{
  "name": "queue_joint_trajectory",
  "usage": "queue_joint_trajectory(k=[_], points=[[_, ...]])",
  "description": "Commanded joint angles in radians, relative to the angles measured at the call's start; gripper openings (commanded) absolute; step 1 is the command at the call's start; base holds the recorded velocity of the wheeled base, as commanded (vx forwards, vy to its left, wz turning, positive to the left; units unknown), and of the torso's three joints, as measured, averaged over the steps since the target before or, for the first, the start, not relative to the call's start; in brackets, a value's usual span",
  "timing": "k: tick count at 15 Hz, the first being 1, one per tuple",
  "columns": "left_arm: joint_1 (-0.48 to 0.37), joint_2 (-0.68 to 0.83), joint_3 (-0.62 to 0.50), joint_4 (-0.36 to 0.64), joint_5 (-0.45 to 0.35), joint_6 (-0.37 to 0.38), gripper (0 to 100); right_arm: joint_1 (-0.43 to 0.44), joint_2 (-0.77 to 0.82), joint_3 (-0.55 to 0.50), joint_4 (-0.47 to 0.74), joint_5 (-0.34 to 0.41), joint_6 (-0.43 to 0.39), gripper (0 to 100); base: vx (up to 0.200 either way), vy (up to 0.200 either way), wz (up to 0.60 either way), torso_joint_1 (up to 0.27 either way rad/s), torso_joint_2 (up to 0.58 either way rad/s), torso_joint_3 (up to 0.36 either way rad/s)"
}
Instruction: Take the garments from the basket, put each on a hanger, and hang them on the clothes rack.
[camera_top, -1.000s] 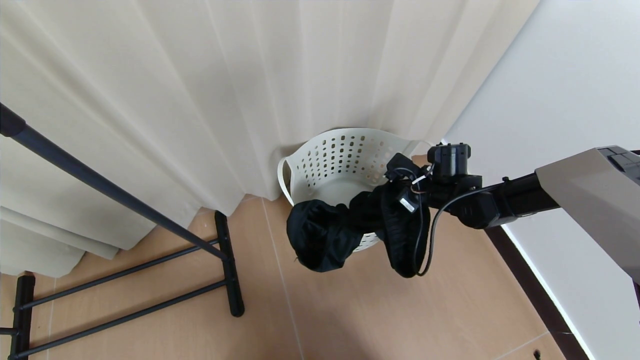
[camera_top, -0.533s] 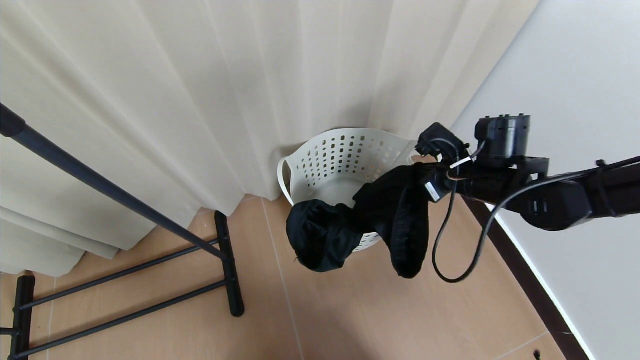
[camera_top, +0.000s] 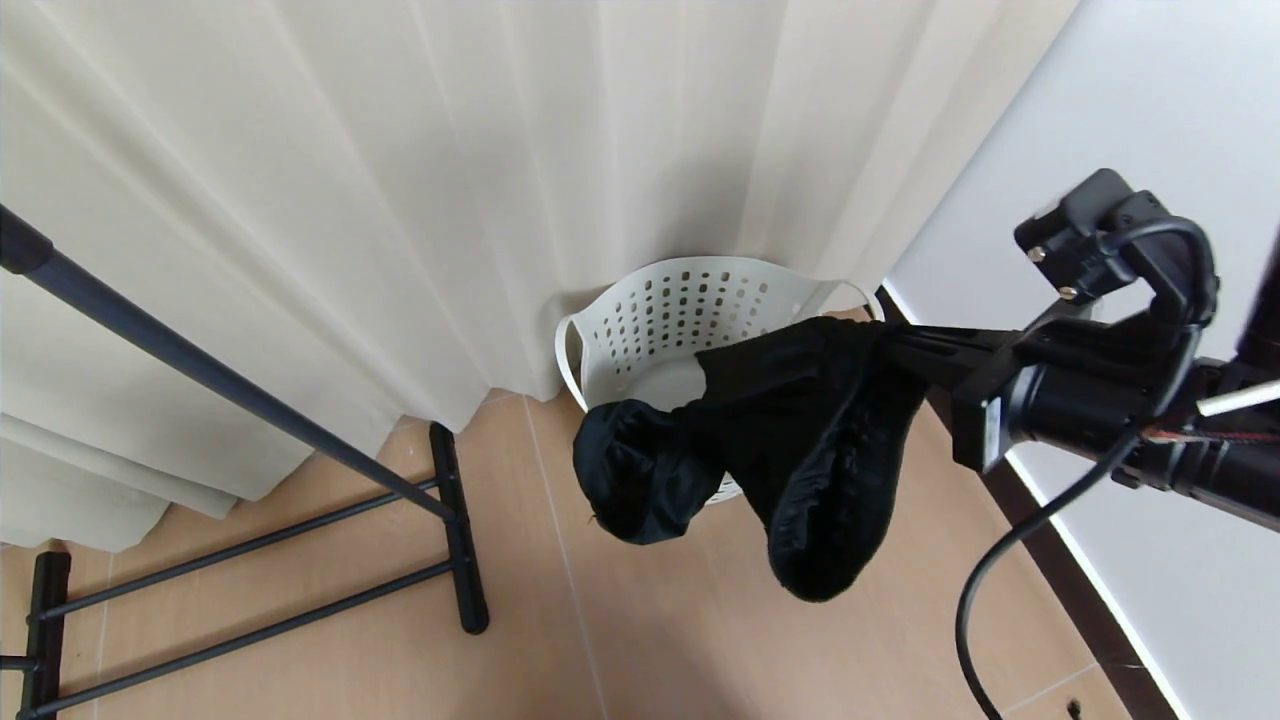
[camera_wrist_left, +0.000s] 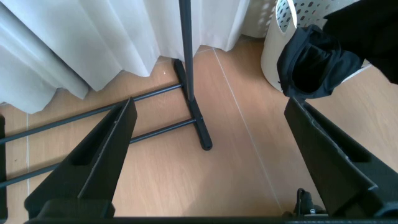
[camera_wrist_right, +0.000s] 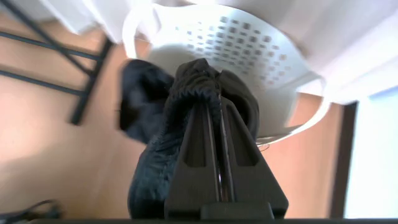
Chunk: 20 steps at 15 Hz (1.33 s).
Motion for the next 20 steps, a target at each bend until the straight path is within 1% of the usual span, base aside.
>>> queue_joint_trajectory(k=[1,4,7,9,13,20], points=[[0.000,-0.001,0.000,0.000,0.003,-0.003,100,0.036,-0.087,0.047,-0.009,0.000,0.012,0,0.000,0.000,0.00,0.000,0.00,0.000],[0.001,0.001,0.000,-0.001,0.003,-0.011,100,0.036,-0.073,0.058,-0.011,-0.001,0.012,0,0.000,0.000,0.00,0.000,0.00,0.000],[0.000,0.001,0.000,-0.001,0.002,-0.011,100,0.018,-0.069,0.058,-0.007,0.003,0.014,0,0.000,0.000,0.00,0.000,0.00,0.000],[0.001,0.001,0.000,-0.001,0.002,-0.012,100,0.018,-0.046,0.061,-0.009,-0.001,0.012,0,0.000,0.000,0.00,0.000,0.00,0.000],[0.000,0.001,0.000,0.000,0.000,-0.011,100,0.018,-0.049,0.084,-0.009,-0.001,0.007,0,0.000,0.000,0.00,0.000,0.00,0.000],[0.000,0.001,0.000,0.002,0.000,-0.011,100,0.018,-0.043,0.098,-0.009,-0.001,-0.003,0,0.000,0.000,0.00,0.002,0.00,0.166]])
